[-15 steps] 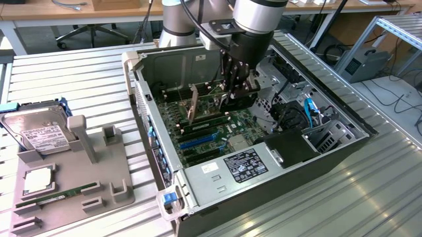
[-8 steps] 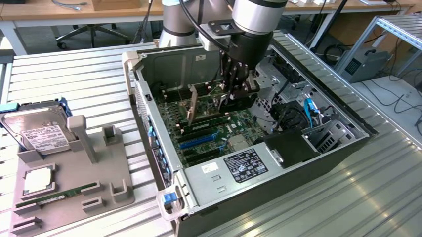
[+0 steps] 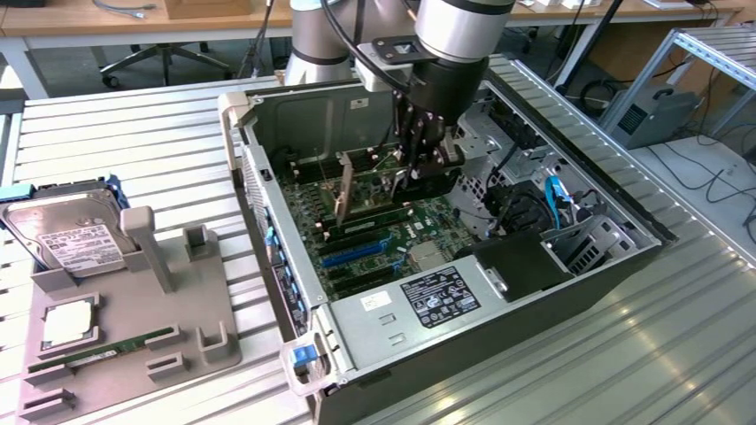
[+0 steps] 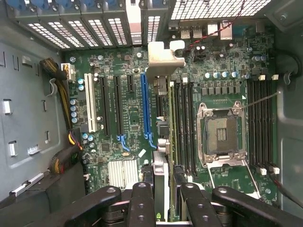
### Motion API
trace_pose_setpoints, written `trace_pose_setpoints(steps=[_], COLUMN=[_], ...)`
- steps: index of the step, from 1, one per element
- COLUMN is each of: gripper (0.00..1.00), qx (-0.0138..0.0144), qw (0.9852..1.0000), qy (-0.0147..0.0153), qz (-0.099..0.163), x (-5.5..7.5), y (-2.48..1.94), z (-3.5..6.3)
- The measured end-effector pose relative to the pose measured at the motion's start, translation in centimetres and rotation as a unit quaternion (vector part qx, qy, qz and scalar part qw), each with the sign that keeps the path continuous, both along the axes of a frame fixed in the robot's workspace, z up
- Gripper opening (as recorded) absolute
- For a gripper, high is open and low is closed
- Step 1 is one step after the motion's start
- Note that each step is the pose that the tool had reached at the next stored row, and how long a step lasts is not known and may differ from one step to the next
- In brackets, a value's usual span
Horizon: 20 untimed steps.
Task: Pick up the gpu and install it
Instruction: 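Insert the gpu into the slot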
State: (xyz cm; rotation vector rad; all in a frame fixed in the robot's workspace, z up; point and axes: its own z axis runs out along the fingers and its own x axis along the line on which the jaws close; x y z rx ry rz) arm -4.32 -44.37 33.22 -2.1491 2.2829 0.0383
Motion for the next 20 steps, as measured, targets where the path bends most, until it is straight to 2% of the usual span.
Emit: trace_pose_setpoints(steps=[20], gripper=[0.27], qx=[0.0000], qw=[1.0000], qy=[0.0000], qz=[0.000], x=[-0.57], y=[-0.27], z=[-0.15])
